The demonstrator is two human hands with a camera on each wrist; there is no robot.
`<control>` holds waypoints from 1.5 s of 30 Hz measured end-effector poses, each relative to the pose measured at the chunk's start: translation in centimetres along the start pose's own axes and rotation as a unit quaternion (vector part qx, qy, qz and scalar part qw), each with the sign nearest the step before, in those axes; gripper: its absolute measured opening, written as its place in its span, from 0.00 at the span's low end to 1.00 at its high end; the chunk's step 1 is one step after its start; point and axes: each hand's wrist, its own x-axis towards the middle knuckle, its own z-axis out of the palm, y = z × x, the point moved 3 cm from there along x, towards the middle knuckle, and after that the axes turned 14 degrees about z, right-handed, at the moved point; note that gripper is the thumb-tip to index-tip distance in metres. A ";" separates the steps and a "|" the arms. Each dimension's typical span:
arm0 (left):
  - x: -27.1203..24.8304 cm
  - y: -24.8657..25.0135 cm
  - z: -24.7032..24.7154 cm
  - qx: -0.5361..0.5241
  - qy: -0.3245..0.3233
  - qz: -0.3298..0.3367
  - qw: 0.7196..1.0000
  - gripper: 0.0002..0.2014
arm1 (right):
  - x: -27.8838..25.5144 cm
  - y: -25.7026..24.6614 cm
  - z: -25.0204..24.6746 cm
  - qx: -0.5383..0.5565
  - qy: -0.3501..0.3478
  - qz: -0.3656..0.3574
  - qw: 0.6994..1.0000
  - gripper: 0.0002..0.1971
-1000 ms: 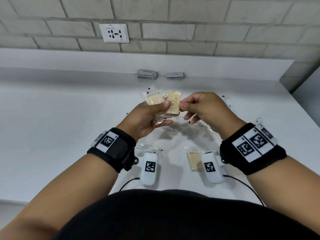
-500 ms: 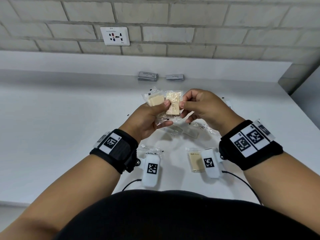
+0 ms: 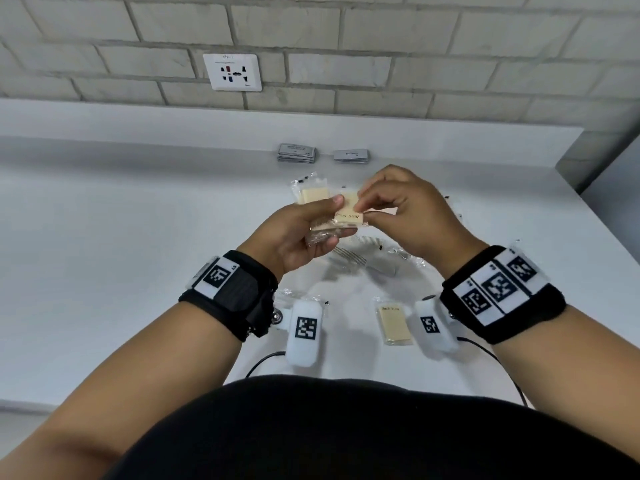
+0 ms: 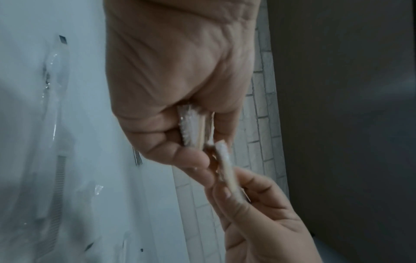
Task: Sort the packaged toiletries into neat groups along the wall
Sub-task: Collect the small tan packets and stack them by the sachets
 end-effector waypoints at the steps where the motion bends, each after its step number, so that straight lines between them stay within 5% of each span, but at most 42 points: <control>1: 0.1 0.1 0.0 0.011 0.006 0.015 1.000 0.03 | -0.1 0.2 0.1 0.005 0.012 0.002 1.000 0.09; 4: 0.4 0.2 -0.5 0.049 0.013 0.063 0.997 0.03 | 0.2 0.9 -0.1 0.091 0.059 0.061 0.992 0.14; 8: 0.2 -0.1 -0.2 0.092 -0.019 0.105 0.990 0.04 | 1.0 0.9 0.1 0.244 -0.024 0.171 0.954 0.12; 13: 0.2 -0.2 0.2 0.102 -0.047 0.119 0.986 0.10 | 1.4 0.8 0.2 0.268 -0.007 0.207 0.941 0.04; 18: 0.5 0.2 0.1 0.046 0.002 0.156 0.987 0.06 | 0.5 1.2 1.7 0.243 -0.109 0.278 0.923 0.11; 21: 0.7 0.2 -0.2 0.077 0.004 0.167 0.983 0.05 | 0.5 1.3 1.6 0.237 -0.093 0.283 0.925 0.08; 26: 0.7 0.6 -0.8 0.200 -0.021 0.183 0.962 0.05 | 1.4 1.4 -0.5 0.024 -0.112 0.262 0.958 0.09; 31: 0.6 -0.3 -0.2 0.156 -0.027 0.148 0.976 0.02 | 2.2 2.2 -1.5 0.252 0.014 0.270 0.929 0.07; 34: 0.7 -0.6 -0.3 0.153 -0.028 0.138 0.978 0.05 | 2.4 3.0 -2.0 0.176 0.058 0.254 0.949 0.08; 39: 0.9 -0.6 -1.8 0.134 0.015 0.116 0.984 0.08 | 2.4 2.4 -3.9 0.206 -0.034 0.197 0.958 0.09; 45: 0.6 -1.3 0.1 0.223 -0.067 0.107 0.966 0.12 | 2.2 2.1 -2.2 0.050 -0.107 0.199 0.973 0.08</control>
